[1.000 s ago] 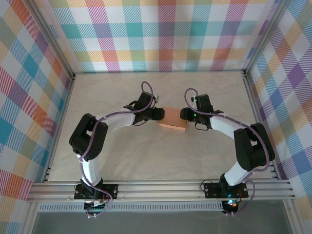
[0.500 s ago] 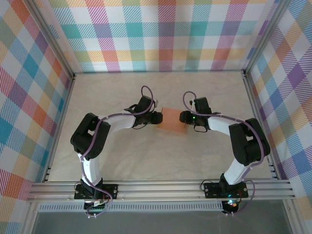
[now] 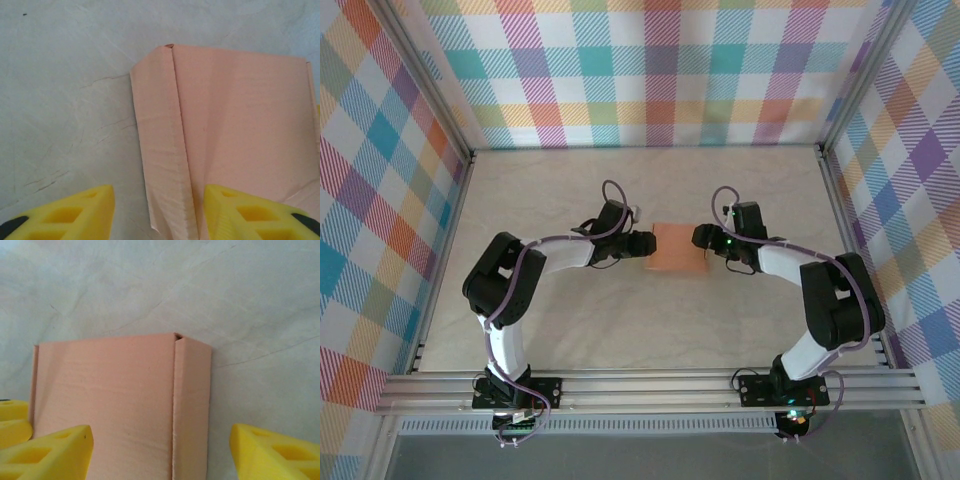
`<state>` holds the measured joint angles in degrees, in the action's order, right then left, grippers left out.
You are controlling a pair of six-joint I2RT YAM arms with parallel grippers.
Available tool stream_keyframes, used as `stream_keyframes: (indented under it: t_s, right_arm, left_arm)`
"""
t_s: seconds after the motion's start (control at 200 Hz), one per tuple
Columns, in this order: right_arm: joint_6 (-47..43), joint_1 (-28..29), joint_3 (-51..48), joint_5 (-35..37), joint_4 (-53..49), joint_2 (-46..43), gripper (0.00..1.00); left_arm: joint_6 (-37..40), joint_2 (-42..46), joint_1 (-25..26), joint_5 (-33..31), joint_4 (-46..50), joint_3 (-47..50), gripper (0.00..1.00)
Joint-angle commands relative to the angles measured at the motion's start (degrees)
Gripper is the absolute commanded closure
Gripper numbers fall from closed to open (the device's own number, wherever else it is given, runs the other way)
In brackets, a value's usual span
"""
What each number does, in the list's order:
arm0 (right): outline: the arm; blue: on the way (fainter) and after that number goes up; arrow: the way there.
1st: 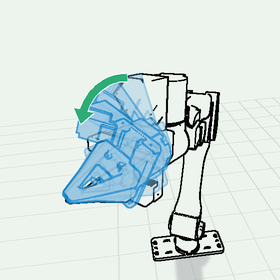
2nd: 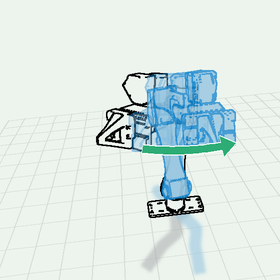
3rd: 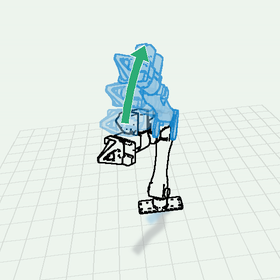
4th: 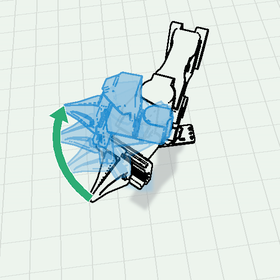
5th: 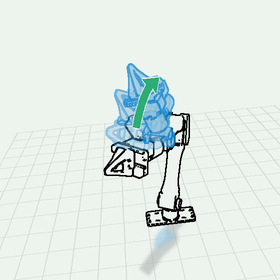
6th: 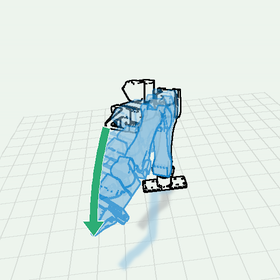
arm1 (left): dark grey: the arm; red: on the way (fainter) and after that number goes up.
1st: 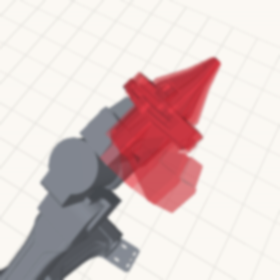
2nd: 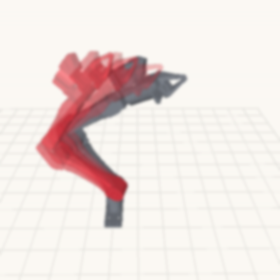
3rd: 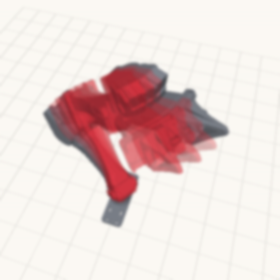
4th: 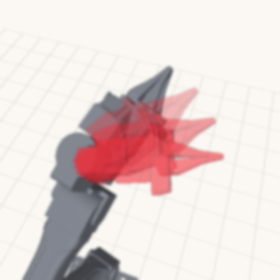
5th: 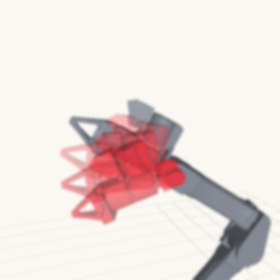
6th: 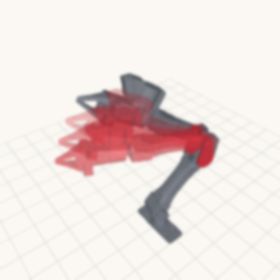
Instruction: Fold the paper box
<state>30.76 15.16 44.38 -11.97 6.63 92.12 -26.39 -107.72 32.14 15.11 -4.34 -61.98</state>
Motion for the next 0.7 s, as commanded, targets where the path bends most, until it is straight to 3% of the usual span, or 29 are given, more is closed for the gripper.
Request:
stream_keyframes:
  t_s: [0.0, 0.205, 0.47, 0.695]
  right_arm:
    - [3.16, -1.01, -2.2, -2.84, 3.99, -1.33, 0.25]
    - [5.64, -2.33, -4.09, -5.81, 7.57, -0.02, 0.24]
    - [6.04, -2.57, -4.43, -6.83, 9.07, 1.45, 0.24]
    - [6.42, -2.57, -4.83, -7.09, 9.83, 1.7, 0.24]
  left_arm:
    - [-2.12, 1.66, -1.92, 4.18, -2.87, -0.81, 0.46]
    - [-2.35, -1.45, -3.53, 8.25, -2.05, -3.11, 0.45]
    - [-2.89, -5.48, -3.84, 11.33, -1.51, -4.97, 0.52]
    - [-3.76, -5.5, -4.78, 11.7, -2.97, -3.4, 0.64]
